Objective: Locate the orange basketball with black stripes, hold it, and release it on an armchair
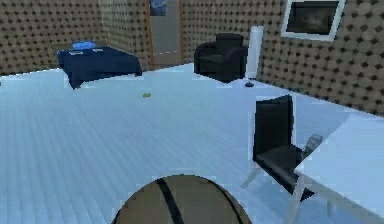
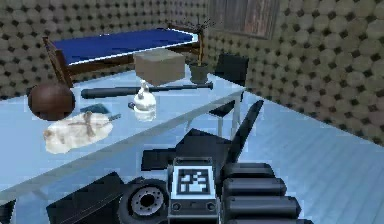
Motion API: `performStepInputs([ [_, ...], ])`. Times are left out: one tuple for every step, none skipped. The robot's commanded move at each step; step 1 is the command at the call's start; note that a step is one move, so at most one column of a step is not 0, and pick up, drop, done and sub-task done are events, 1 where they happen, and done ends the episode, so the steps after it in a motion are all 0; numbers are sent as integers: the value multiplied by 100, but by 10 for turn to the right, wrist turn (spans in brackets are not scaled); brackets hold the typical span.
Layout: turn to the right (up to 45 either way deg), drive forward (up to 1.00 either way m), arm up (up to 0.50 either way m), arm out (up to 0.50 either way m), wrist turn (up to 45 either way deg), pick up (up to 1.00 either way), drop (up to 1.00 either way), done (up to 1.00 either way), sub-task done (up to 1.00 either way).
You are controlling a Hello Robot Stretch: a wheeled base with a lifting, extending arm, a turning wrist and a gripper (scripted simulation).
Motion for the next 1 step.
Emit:
performStepInputs([
  [0, 25, 0, 0, 0, 0, 0, 0, 0],
])
